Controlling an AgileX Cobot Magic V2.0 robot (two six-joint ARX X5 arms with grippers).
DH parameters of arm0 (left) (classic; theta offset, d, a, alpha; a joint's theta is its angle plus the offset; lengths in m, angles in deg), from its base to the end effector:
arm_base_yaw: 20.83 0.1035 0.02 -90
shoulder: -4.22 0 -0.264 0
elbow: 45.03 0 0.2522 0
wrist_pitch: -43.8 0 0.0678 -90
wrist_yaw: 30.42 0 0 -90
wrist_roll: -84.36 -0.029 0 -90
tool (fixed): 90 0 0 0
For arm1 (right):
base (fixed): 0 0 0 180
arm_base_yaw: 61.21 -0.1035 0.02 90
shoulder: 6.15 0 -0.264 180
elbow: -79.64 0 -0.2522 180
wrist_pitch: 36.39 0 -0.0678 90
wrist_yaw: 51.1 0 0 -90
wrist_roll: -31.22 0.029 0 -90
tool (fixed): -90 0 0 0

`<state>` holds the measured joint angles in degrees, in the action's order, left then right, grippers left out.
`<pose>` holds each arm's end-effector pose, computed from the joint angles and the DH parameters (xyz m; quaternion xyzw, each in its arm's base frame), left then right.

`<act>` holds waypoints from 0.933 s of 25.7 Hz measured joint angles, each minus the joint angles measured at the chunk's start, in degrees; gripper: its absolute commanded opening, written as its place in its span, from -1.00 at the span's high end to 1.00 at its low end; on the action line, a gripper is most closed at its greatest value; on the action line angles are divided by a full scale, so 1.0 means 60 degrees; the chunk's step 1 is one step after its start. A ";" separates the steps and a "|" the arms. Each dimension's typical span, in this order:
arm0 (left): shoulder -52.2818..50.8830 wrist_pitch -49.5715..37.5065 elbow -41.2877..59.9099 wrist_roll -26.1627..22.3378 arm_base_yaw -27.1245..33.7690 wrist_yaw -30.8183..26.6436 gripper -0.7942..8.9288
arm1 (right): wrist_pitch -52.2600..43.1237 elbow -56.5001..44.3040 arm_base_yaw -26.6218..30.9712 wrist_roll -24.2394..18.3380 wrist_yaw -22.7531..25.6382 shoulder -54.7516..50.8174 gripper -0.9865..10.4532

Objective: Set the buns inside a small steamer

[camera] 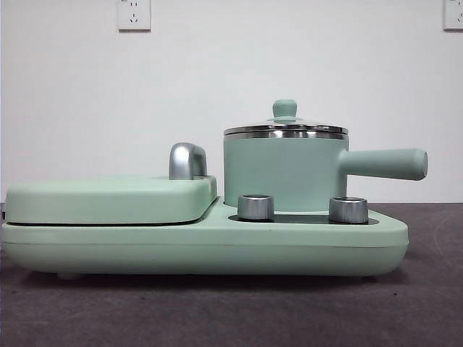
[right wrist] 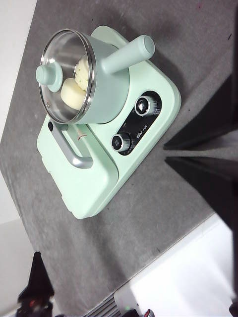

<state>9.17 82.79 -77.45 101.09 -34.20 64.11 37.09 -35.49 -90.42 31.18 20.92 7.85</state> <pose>0.0729 -0.0197 0.2233 -0.1353 0.1215 -0.1386 0.9735 0.0053 0.0132 0.3263 -0.0195 0.1950 0.3926 0.8986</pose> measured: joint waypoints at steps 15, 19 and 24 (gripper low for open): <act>-0.0790 -0.1727 0.2517 -0.3133 0.2240 -0.0025 0.82 | -0.0004 0.0004 0.0000 -0.0004 0.0000 -0.0007 0.79; -0.0780 -0.2448 0.2758 -0.2488 0.2463 -0.0025 0.82 | -0.0004 0.0004 0.0000 -0.0004 0.0000 -0.0007 0.79; -0.0780 -0.2499 0.2798 -0.2098 0.2521 -0.0313 0.82 | -0.0004 0.0004 0.0000 -0.0004 0.0000 -0.0007 0.79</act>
<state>4.50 67.80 -60.66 88.50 -19.07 62.23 37.07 -35.47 -90.42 31.16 20.92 7.80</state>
